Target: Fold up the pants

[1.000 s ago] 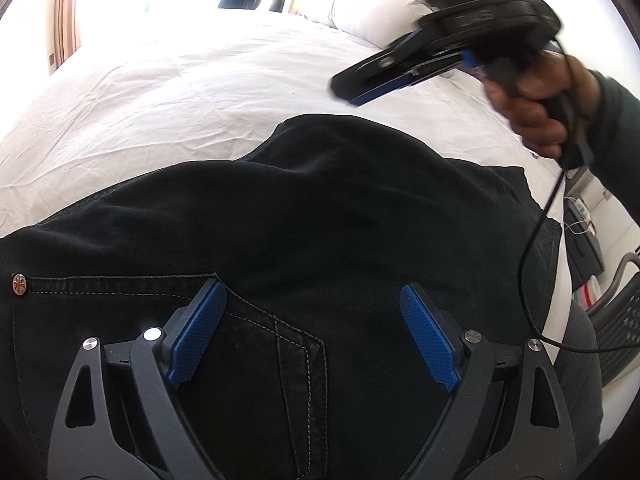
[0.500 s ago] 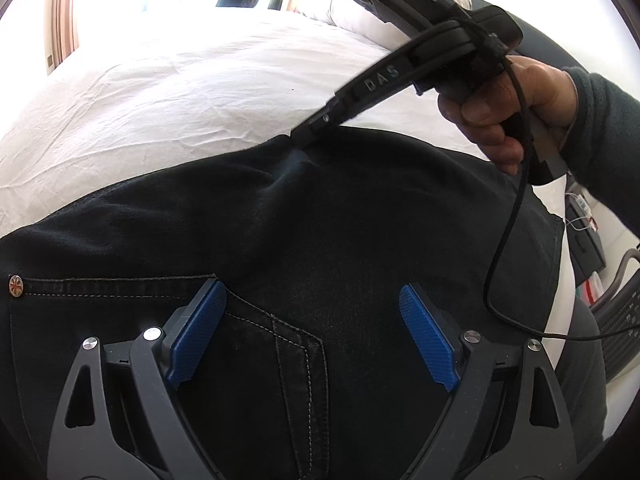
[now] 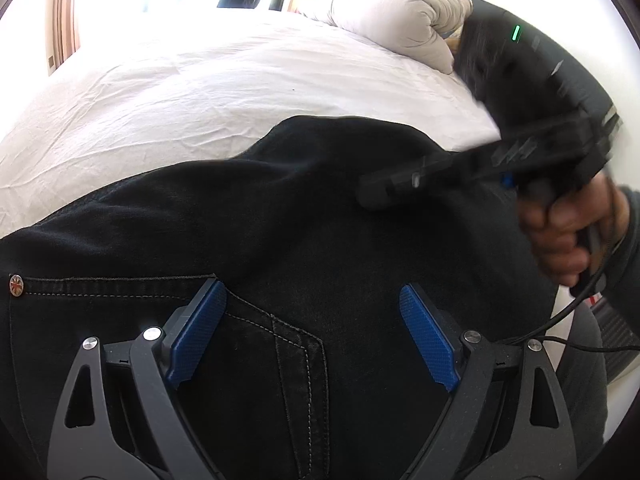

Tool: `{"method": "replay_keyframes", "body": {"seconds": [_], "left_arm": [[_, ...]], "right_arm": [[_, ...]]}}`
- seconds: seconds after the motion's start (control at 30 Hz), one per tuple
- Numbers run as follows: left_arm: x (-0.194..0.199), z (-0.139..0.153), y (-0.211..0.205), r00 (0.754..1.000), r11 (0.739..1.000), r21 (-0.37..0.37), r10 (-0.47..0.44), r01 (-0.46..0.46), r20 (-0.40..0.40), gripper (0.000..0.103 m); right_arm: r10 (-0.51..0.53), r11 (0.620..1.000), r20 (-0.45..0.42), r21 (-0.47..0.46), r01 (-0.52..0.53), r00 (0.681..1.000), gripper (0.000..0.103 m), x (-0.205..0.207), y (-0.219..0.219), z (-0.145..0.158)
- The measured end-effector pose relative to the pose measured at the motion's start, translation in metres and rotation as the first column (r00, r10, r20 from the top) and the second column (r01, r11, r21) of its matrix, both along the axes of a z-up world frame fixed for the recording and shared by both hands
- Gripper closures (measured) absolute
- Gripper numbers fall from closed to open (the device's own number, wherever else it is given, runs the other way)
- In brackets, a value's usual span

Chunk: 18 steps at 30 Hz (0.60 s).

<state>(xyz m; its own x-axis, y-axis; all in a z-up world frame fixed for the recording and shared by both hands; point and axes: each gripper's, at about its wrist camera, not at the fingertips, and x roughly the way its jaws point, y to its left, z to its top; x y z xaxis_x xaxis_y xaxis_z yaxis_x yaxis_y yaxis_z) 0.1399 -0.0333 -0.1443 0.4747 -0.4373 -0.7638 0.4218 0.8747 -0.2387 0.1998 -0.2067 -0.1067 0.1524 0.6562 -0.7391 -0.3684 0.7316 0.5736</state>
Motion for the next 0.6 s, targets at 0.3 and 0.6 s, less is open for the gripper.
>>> {"method": "replay_keyframes", "body": {"seconds": [0.3,0.6], "left_arm": [[0.0,0.002,-0.008,1.0,0.999,0.053,0.003,-0.003,-0.003,0.014],[-0.003,0.008,-0.009,0.997,0.995,0.071,0.066,-0.064,-0.03,0.014]], "right_arm": [[-0.719,0.694,-0.029,0.022,0.72,0.694,0.103,-0.072,-0.273,-0.023],[-0.711,0.664,-0.078,0.253,0.704,0.699,0.047,-0.163,-0.304,0.016]]}}
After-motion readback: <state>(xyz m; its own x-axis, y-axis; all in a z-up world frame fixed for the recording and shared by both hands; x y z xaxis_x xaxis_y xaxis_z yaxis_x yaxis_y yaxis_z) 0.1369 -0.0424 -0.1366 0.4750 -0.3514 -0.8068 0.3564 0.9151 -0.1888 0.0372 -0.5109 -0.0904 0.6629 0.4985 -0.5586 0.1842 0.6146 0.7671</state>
